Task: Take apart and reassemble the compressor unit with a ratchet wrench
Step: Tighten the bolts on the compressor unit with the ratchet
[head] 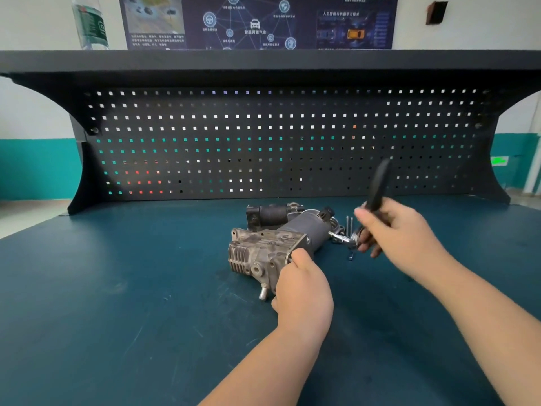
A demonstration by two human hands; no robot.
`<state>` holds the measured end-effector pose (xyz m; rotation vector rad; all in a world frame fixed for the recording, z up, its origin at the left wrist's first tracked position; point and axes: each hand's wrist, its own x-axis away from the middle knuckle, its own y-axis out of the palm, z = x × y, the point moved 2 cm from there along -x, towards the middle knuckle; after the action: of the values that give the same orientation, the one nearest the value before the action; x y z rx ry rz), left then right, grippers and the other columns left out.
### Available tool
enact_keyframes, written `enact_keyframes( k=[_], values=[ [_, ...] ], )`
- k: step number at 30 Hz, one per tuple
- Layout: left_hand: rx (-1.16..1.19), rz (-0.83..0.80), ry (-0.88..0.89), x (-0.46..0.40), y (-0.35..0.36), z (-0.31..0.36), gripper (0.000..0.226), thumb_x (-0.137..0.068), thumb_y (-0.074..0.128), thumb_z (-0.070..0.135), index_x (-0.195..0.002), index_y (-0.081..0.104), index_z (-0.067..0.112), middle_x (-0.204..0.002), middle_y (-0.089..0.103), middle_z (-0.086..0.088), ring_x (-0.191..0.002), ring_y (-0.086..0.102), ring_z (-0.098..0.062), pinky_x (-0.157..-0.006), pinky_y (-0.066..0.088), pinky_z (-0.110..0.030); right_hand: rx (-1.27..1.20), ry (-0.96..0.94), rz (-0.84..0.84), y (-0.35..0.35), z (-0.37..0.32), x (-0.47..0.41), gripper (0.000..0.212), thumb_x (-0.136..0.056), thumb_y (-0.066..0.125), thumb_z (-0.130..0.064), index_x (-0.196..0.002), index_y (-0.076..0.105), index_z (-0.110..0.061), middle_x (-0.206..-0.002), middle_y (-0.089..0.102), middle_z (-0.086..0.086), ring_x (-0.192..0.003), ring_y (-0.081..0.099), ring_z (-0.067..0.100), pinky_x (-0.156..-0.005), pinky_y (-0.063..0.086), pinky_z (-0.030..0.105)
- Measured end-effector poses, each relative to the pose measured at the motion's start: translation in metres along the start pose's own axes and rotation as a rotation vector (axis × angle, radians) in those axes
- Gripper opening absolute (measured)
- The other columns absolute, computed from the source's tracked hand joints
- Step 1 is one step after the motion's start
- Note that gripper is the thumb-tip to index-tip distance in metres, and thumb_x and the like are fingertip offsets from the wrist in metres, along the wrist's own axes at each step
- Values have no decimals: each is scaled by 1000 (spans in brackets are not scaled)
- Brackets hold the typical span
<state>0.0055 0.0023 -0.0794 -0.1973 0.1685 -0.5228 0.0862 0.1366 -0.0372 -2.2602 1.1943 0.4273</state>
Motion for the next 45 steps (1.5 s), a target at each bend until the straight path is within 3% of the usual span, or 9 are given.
enact_keyframes(
  k=[9, 14, 19, 23, 27, 32, 38, 42, 45],
  values=[
    [50, -3, 2, -5, 4, -8, 39, -96, 22, 15, -114, 54, 0, -111, 61, -20, -109, 54, -39, -97, 41, -51, 625, 116, -179, -7, 32, -7, 8, -86, 66, -24, -82, 65, -31, -70, 65, 2, -58, 68, 20, -60, 59, 37],
    [76, 10, -59, -7, 6, -10, 52, -98, 14, 31, -112, 60, 11, -109, 65, -10, -108, 55, -31, -102, 37, -45, 840, 168, -306, -2, 34, -4, 15, -76, 71, -16, -79, 68, -31, -74, 61, -6, -59, 55, 10, -56, 49, 20],
    [112, 34, -77, -3, 6, -4, 70, -95, 2, 53, -137, 45, 18, -116, 60, -2, -115, 50, -25, -108, 30, -41, 949, 230, -437, 0, 35, -1, 26, -77, 60, -10, -91, 68, -30, -83, 59, -10, -79, 56, 10, -56, 39, 14],
    [103, 39, -99, -2, 5, -3, 74, -91, -4, 54, -144, 35, 20, -128, 55, -3, -122, 45, -22, -110, 23, -38, 552, -15, -179, 8, 8, 2, 17, -78, 66, -20, -77, 65, -37, -70, 63, -15, -70, 57, 0, -61, 41, 11],
    [149, 15, -88, -1, 4, -3, 79, -91, 0, 60, -129, 55, 18, -121, 60, -3, -120, 47, -20, -111, 24, -41, 43, 45, -403, 51, -24, 24, 14, -81, 67, -41, -72, 74, -32, -71, 70, -15, -68, 62, -6, -65, 45, 13],
    [141, -37, -53, 5, 1, 2, 84, -82, 5, 73, -110, 63, 18, -75, 54, 13, -109, 54, -21, -108, 29, -44, 102, 258, -455, 61, -33, 20, 21, -71, 75, -50, -63, 75, -31, -52, 62, -17, -44, 50, -11, -50, 35, 12],
    [106, -5, -7, 7, -2, 3, 63, -82, 7, 73, -83, 52, 29, -76, 56, 11, -106, 53, -21, -107, 29, -42, 174, 268, -517, 62, -50, 12, 26, -69, 81, -41, -50, 71, -27, -39, 50, -16, -34, 42, -5, -36, 29, 6],
    [66, -24, 21, 8, -3, 3, 73, -81, 9, 74, -88, 62, 25, -78, 57, 11, -107, 53, -22, -106, 30, -42, 174, 364, -514, 60, -47, 12, 25, -69, 80, -38, -55, 73, -18, -50, 54, -6, -52, 44, 8, -49, 33, 20],
    [34, -26, 25, 10, -3, 5, 80, -64, 1, 81, -67, 57, 24, -74, 58, 8, -101, 56, -24, -104, 33, -42, 72, 463, -482, 46, -41, 10, 26, -73, 77, -27, -53, 67, -13, -50, 55, -3, -51, 41, 10, -42, 28, 20]
  ],
)
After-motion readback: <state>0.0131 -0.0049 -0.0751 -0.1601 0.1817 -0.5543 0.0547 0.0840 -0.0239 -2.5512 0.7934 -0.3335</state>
